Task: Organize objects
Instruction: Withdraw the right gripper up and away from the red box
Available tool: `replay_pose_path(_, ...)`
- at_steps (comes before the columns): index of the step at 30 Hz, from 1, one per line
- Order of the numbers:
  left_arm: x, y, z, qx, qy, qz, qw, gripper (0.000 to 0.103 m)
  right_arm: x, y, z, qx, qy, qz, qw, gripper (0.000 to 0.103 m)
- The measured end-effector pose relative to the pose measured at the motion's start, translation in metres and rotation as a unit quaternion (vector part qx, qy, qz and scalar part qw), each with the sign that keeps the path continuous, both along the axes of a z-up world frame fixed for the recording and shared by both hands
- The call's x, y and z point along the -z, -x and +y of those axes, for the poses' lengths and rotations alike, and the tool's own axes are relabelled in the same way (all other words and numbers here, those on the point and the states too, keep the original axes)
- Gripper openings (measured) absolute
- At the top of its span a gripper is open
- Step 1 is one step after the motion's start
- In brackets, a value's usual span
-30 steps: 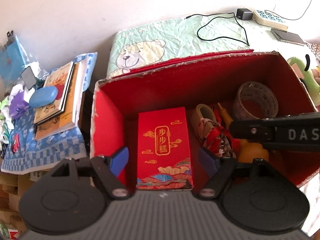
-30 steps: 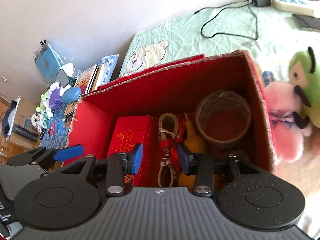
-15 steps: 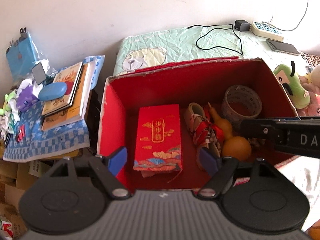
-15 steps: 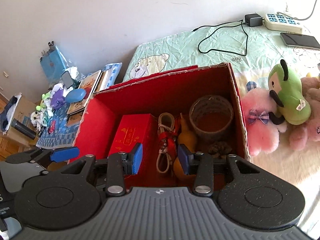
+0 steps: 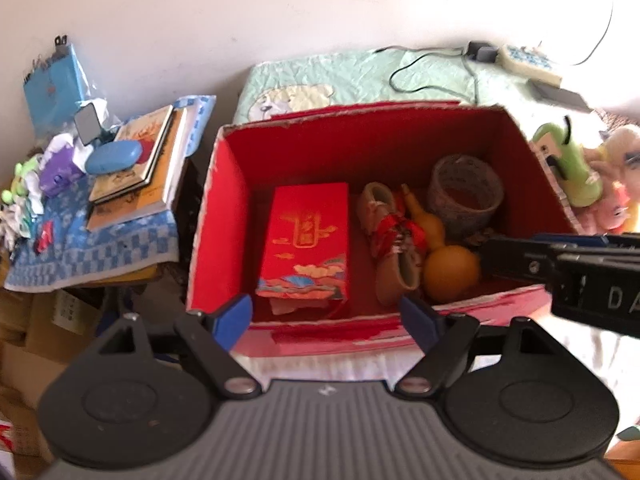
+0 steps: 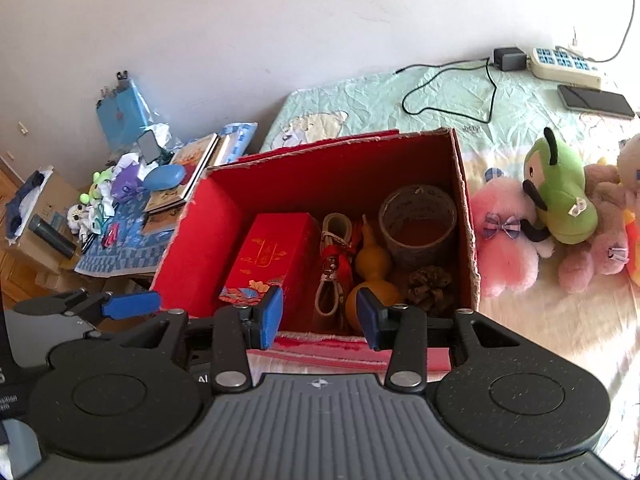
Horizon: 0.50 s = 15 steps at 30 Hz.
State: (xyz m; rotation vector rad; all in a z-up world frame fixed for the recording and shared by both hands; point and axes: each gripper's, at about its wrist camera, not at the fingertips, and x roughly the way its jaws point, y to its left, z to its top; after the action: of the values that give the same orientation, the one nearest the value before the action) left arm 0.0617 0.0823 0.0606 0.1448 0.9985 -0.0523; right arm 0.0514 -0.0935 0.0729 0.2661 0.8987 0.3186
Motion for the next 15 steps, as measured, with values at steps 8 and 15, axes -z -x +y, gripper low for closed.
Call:
replay_pose_path(8,0.006,0.017,-0.006,0.004,0.015,0.005,0.9999,0.088,0.001,0.021,-0.006,0.004,0.016,-0.001,1.000,0.044)
replay_pose_path(15,0.024,0.024,-0.016,0.011,0.029,0.025,0.9992,0.096,0.019,0.028,-0.011,0.014,0.024,0.029,0.999,0.045)
